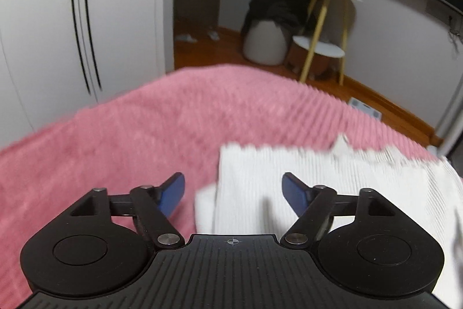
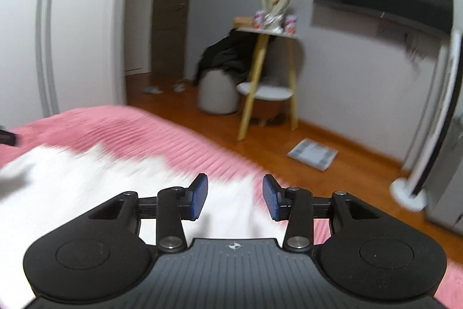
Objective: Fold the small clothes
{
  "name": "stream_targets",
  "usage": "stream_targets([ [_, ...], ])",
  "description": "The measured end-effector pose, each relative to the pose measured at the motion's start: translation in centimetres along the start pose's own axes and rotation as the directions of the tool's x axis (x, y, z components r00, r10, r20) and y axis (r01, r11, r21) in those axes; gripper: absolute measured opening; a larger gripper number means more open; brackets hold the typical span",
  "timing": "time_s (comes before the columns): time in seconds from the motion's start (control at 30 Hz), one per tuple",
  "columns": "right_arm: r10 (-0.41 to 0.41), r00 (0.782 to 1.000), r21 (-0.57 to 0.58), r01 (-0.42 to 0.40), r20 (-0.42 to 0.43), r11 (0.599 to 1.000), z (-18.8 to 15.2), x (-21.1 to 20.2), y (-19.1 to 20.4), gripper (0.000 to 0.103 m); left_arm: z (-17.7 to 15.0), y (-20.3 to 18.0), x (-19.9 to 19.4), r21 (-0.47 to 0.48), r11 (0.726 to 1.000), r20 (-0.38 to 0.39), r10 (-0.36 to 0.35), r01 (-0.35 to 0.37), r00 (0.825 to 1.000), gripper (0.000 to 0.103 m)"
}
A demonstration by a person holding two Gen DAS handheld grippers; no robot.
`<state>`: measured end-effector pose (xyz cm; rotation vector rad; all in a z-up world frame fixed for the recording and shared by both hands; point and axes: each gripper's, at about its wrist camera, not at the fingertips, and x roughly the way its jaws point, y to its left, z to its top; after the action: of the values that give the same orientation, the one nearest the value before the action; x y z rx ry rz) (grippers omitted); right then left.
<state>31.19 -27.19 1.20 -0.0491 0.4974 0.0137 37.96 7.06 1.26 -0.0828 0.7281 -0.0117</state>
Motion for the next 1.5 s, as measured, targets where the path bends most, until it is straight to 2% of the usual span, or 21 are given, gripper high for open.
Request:
stream_targets([
  [0.03, 0.023, 1.000, 0.018, -0.023, -0.007, 1.000, -1.1, -1.2, 0.1, 0.041, -0.7, 0.1, 0.0, 0.007, 1.000, -0.017, 0.001, -0.001, 1.000, 0.089],
  [0.13, 0.053, 0.998, 0.044, -0.051, -0.035, 0.998, -4.3, -3.8, 0.5, 0.041, -2.3, 0.2, 0.0, 0.052, 0.998, -0.063, 0.037, -0.034, 0.997, 0.089],
  [0.27, 0.053, 0.992, 0.006, -0.053, -0.115, 0.999, -6.9, -3.9, 1.5, 0.041, -3.5, 0.6, 0.3, 0.049, 0.998, -0.130, 0.053, -0.047, 0.990, 0.091],
  [0.37, 0.016, 0.993, -0.020, -0.018, -0.117, 1.000, -6.8, -3.6, 1.6, 0.040, -3.9, 0.5, -0.4, 0.079, 0.995, -0.123, 0.062, -0.053, 0.991, 0.092],
  [0.5, -0.074, 0.991, 0.004, 0.075, -0.114, 0.997, -6.2, -4.6, 1.8, 0.040, -4.2, 0.7, -1.2, 0.095, 0.994, -0.118, 0.056, -0.045, 0.991, 0.094],
  [0.6, -0.078, 0.990, 0.050, 0.085, -0.120, 0.995, -6.5, -6.0, 1.6, 0.043, -4.4, 1.3, -1.4, 0.077, 0.996, -0.129, 0.045, -0.035, 0.991, 0.095],
  [0.73, -0.050, 0.992, 0.097, 0.061, -0.118, 0.993, -7.7, -8.3, 2.4, 0.059, -4.8, 2.9, -1.8, 0.000, 1.000, -0.155, -0.018, 0.019, 0.988, 0.095],
  [0.87, -0.010, 0.993, 0.089, 0.020, -0.115, 0.996, -8.6, -9.6, 4.5, 0.067, -5.5, 5.1, -2.0, -0.115, 0.988, -0.176, -0.118, 0.099, 0.977, 0.095],
  [1.0, 0.004, 0.994, 0.056, 0.002, -0.113, 0.998, -9.0, -9.6, 6.4, 0.070, -6.4, 6.4, -2.0, -0.190, 0.971, -0.187, -0.182, 0.146, 0.965, 0.095],
  [1.17, -0.014, 0.995, 0.046, 0.019, -0.096, 0.999, -8.8, -9.3, 7.3, 0.070, -6.9, 6.9, -2.2, -0.255, 0.946, -0.184, -0.252, 0.201, 0.950, 0.087],
  [1.23, -0.022, 0.995, 0.057, 0.027, -0.098, 0.998, -8.8, -9.0, 7.2, 0.070, -7.1, 6.8, -2.0, -0.261, 0.943, -0.182, -0.256, 0.205, 0.949, 0.087],
  [1.3, -0.018, 0.995, 0.080, 0.026, -0.098, 0.996, -8.8, -8.9, 7.1, 0.070, -7.3, 6.7, -2.1, -0.278, 0.936, -0.164, -0.270, 0.218, 0.949, 0.082],
  [1.37, -0.009, 0.995, 0.095, 0.019, -0.098, 0.995, -8.8, -8.9, 7.1, 0.070, -7.3, 6.6, -2.4, -0.279, 0.927, -0.147, -0.299, 0.250, 0.943, 0.056],
  [1.4, -0.003, 0.995, 0.102, 0.013, -0.099, 0.995, -8.8, -9.0, 7.0, 0.070, -7.4, 6.4, -2.4, -0.272, 0.924, -0.145, -0.315, 0.268, 0.938, 0.053],
  [1.5, 0.018, 0.995, 0.130, -0.005, -0.099, 0.991, -9.0, -9.3, 6.9, 0.070, -7.5, 5.9, -2.1, -0.262, 0.928, -0.165, -0.313, 0.264, 0.935, 0.058],
])
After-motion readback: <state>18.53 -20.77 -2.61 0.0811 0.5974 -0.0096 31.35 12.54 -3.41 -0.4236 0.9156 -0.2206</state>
